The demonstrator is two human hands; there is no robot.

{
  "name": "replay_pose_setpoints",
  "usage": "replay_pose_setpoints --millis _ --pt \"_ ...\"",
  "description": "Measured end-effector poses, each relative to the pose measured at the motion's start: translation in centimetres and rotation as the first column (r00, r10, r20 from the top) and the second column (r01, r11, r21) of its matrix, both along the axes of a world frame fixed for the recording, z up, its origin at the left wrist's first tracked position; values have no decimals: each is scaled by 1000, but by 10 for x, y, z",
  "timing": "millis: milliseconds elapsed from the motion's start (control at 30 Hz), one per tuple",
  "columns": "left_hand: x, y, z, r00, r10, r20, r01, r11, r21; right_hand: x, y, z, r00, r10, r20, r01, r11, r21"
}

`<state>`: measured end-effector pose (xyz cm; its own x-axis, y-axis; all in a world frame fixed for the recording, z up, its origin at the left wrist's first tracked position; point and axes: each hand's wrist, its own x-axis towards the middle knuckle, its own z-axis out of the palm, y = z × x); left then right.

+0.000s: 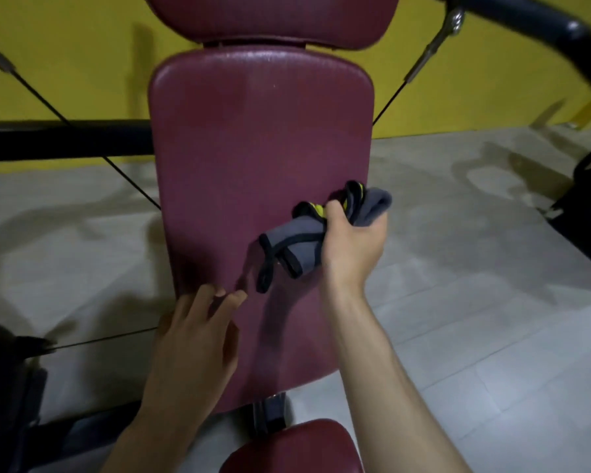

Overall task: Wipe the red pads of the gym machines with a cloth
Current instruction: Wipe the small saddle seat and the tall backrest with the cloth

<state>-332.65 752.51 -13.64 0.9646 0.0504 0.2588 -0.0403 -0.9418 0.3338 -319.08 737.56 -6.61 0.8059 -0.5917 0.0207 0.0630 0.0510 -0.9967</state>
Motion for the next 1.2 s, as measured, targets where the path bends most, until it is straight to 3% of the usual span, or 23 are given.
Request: replay_pose_setpoints --millis 133,267,667,800,933,1100,1200 --pt "6 6 15 999 34 7 -34 999 18 8 19 37 992 66 107 -48 986 -161" --pt "6 10 5 995 97 18 -97 995 10 -9 11 -9 996 24 82 0 962 -272" --pt "-19 18 -43 993 114 -23 -114 993 10 -99 -23 -226 953 -12 -303 -130 886 -444" --pt "-21 17 -54 993 116 -13 -116 993 -29 -119 -31 -287 882 -62 -468 -147 905 -398" --pt "-20 16 -61 993 118 4 -118 993 -18 -124 -27 -320 796 -127 -592 -63 955 -289" --pt "-21 17 -63 993 119 21 -118 993 -17 -131 -30 -345 735 -109 -669 -87 964 -253" --pt "-21 17 -63 993 113 39 -112 993 -27 -134 -34 -347 628 -63 -776 -68 988 -135"
